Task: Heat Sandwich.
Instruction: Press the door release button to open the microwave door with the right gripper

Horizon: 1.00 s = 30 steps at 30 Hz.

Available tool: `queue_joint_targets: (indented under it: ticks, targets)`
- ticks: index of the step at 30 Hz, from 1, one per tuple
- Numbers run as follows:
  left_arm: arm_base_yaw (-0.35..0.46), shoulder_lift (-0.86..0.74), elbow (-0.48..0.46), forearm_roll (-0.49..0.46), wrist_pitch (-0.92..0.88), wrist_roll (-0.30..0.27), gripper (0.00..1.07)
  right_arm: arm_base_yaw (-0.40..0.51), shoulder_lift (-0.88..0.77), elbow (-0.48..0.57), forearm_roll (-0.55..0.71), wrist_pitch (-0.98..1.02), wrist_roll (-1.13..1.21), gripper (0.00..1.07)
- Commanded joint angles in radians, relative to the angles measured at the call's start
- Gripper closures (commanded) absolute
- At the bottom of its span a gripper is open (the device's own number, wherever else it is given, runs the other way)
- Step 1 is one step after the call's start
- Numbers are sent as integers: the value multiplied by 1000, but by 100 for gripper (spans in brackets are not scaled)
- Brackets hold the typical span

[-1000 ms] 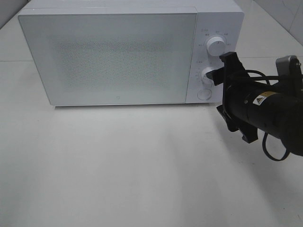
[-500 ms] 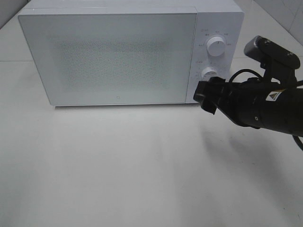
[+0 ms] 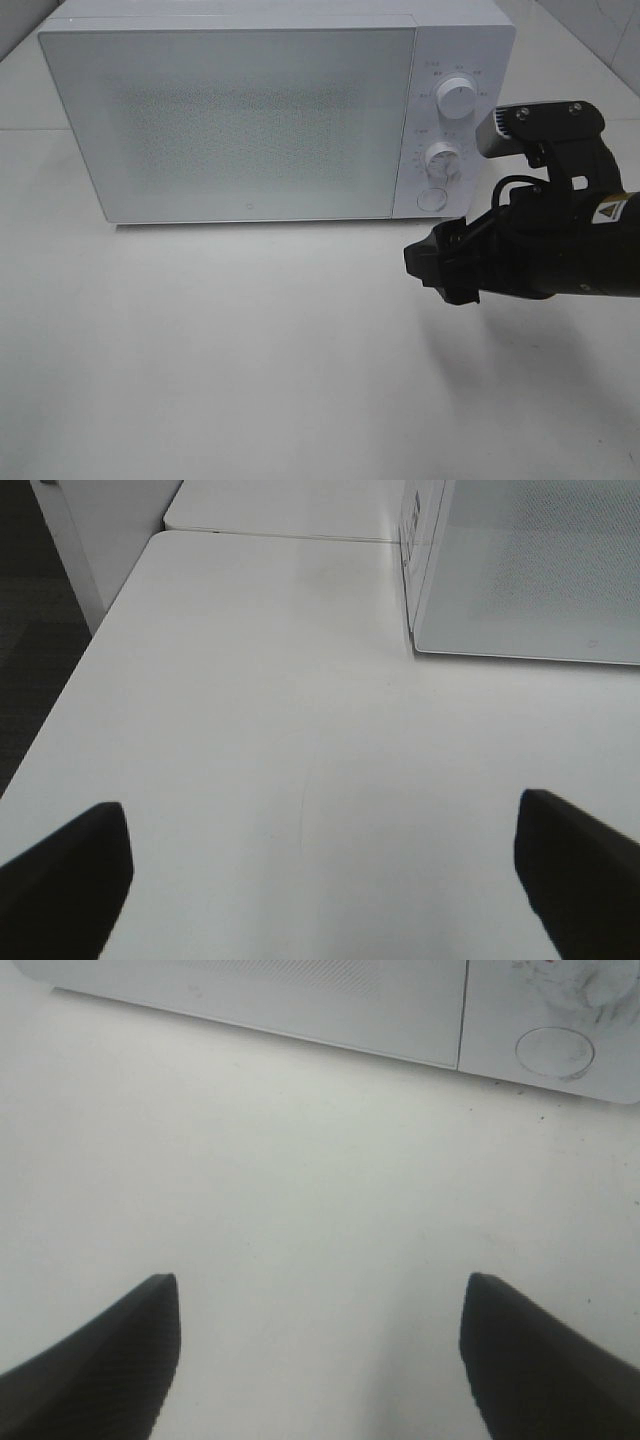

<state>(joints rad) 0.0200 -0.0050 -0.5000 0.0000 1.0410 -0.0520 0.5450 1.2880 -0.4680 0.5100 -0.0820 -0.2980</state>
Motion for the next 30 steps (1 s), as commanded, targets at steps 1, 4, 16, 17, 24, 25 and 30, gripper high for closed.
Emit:
queue_joint_targets:
  ticks: [1, 4, 16, 17, 24, 25, 30]
  targets:
    - [2, -26, 3, 0, -5, 1, 9, 0, -40, -6, -12, 82, -51, 31]
    - [2, -26, 3, 0, -5, 1, 9, 0, -64, -14, -26, 151, -63, 31]
    - [2, -26, 3, 0, -5, 1, 9, 0, -127, -145, -387, 564, 191, 31]
    - [2, -26, 3, 0, -5, 1, 9, 0, -134, -156, -424, 600, 225, 31]
    - [2, -26, 3, 0, -5, 1, 9, 0, -176, -180, -575, 758, 326, 31]
    - [2, -26, 3, 0, -5, 1, 9, 0, -196, -180, -600, 796, 336, 31]
    - [2, -26, 3, 0, -5, 1, 9, 0, -270, -180, -610, 865, 347, 31]
